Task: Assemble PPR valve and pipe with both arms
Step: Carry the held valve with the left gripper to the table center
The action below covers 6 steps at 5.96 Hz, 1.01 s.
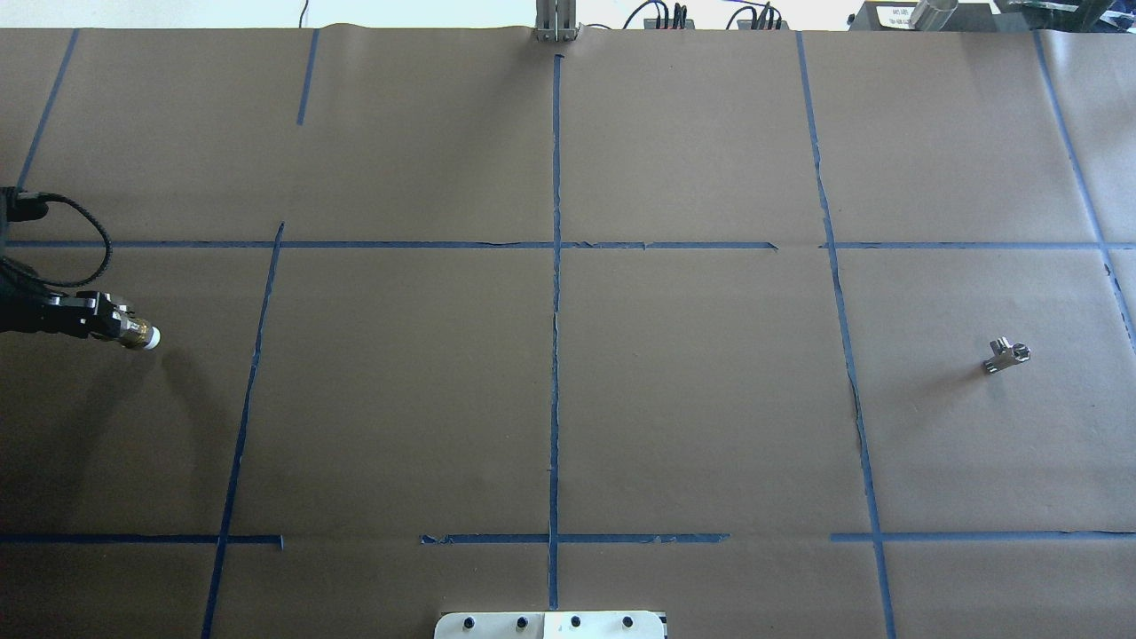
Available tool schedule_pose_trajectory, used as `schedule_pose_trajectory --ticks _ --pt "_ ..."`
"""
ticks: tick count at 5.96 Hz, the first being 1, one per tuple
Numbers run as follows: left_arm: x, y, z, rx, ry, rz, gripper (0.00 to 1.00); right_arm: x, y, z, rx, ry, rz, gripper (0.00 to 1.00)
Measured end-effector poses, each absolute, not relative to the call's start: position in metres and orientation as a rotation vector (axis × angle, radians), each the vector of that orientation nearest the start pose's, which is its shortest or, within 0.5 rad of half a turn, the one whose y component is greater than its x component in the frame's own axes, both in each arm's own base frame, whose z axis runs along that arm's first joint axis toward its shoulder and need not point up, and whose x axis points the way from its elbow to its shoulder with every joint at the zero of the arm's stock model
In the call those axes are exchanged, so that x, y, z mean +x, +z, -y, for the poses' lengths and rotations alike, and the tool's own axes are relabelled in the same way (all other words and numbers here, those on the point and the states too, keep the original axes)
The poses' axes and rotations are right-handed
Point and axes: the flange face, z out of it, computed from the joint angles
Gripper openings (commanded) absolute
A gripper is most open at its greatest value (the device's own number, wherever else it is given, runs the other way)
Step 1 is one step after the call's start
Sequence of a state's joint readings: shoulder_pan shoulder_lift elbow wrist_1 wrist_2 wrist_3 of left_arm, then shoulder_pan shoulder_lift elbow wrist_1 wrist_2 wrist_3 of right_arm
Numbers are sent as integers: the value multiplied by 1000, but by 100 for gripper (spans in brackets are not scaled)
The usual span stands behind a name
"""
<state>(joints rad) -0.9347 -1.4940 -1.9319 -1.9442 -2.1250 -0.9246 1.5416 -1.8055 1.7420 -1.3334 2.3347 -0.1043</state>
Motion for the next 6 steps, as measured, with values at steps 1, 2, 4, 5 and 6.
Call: schedule_pose_trajectory --ticks 1,2,4,5,6 --pt "225 440 439 71 -93 -822 0 53 655 405 192 -192 756 100" --pt "241 391 453 60 -93 -816 0 53 655 405 191 -192 756 100" --pt "311 291 462 11 -46 -794 0 53 656 405 191 -192 758 100" --pt "359 246 457 -16 -58 -782 0 53 656 405 191 -192 758 100" --pt "414 205 457 -37 -107 -775 0 53 656 405 191 -192 757 100"
